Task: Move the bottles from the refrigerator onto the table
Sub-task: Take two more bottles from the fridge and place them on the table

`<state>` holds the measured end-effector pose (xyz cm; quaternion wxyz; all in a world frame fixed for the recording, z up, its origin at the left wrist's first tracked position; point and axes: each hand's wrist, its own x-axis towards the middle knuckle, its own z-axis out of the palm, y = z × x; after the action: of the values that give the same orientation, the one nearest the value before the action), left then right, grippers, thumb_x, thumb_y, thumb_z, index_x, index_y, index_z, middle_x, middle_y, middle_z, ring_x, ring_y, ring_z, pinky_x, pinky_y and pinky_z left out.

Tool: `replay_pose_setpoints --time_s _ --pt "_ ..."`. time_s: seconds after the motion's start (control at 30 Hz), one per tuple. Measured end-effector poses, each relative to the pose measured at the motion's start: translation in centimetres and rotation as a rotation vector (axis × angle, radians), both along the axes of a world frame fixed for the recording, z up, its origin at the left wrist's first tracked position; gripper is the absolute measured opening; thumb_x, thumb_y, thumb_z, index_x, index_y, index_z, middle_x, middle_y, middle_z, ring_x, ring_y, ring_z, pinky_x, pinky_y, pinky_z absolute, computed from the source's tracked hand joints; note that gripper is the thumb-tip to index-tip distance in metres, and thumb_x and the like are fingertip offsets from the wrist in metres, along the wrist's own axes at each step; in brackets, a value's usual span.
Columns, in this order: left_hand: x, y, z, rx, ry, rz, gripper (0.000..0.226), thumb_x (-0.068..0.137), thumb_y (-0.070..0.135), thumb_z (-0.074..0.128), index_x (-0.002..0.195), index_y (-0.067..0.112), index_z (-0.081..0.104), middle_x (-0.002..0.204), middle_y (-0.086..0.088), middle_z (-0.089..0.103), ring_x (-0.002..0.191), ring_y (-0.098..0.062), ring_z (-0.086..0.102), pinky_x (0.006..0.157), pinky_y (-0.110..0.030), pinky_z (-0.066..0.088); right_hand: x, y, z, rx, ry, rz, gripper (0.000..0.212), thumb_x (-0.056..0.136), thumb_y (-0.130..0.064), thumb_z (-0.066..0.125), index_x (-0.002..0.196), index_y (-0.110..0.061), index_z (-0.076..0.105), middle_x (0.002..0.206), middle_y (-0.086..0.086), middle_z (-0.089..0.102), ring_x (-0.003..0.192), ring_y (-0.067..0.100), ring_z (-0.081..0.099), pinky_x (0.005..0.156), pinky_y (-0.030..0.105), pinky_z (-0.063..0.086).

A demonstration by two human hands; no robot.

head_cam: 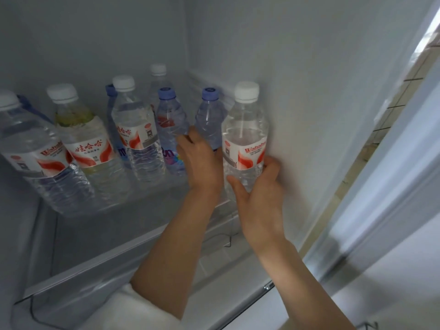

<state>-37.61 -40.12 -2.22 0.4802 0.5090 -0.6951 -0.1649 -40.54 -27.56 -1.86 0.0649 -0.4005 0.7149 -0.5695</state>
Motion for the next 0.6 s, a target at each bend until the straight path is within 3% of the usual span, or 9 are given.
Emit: replay_pose_setpoints --time_s 0.07,0.27,0.5,0.6 --pt "-0.2 0.2 0.2 0.011 -0.017 0.029 0.052 0.084 0.003 0.063 0.131 -0.006 0.042 0.129 -0.029 0.041 0.116 -0.044 0.044 0.1 -0.043 0.037 0.0 0.5 -0.1 0.021 0.01 -0.009 0.049 0.084 -0.022 0.07 0.121 -0.015 0.038 0.12 0.004 0.06 0.105 0.016 0.061 0.079 0.018 0.046" --pt "-0.6 1.6 0.1 0.01 0.073 -0.001 0.047 0.09 0.024 0.041 0.125 -0.006 0.041 0.126 -0.029 0.048 0.112 -0.042 0.052 0.088 -0.042 0.045 -0.1 2.0 0.0 0.016 0.022 -0.013 0.046 0.084 -0.021 0.07 0.117 -0.017 0.04 0.118 0.002 0.062 0.105 0.018 0.061 0.079 0.021 0.046" --pt "0.3 2.7 -0.2 0.103 0.314 -0.101 0.056 0.084 0.012 0.07 0.128 0.003 0.037 0.12 -0.016 0.061 0.105 -0.028 0.062 0.076 -0.019 0.04 -0.3 4.5 -0.2 -0.004 0.023 0.02 0.047 0.082 -0.019 0.073 0.117 -0.015 0.042 0.116 0.003 0.064 0.103 0.016 0.064 0.081 0.02 0.049" --pt "1.1 4.2 -0.3 0.084 0.366 -0.097 0.067 0.077 0.011 0.076 0.13 0.003 0.037 0.122 -0.013 0.061 0.107 -0.025 0.062 0.084 -0.028 0.05 -0.5 5.7 -0.3 -0.022 0.029 0.039 0.047 0.082 -0.02 0.073 0.118 -0.014 0.043 0.114 -0.002 0.063 0.104 0.012 0.062 0.081 0.014 0.047"
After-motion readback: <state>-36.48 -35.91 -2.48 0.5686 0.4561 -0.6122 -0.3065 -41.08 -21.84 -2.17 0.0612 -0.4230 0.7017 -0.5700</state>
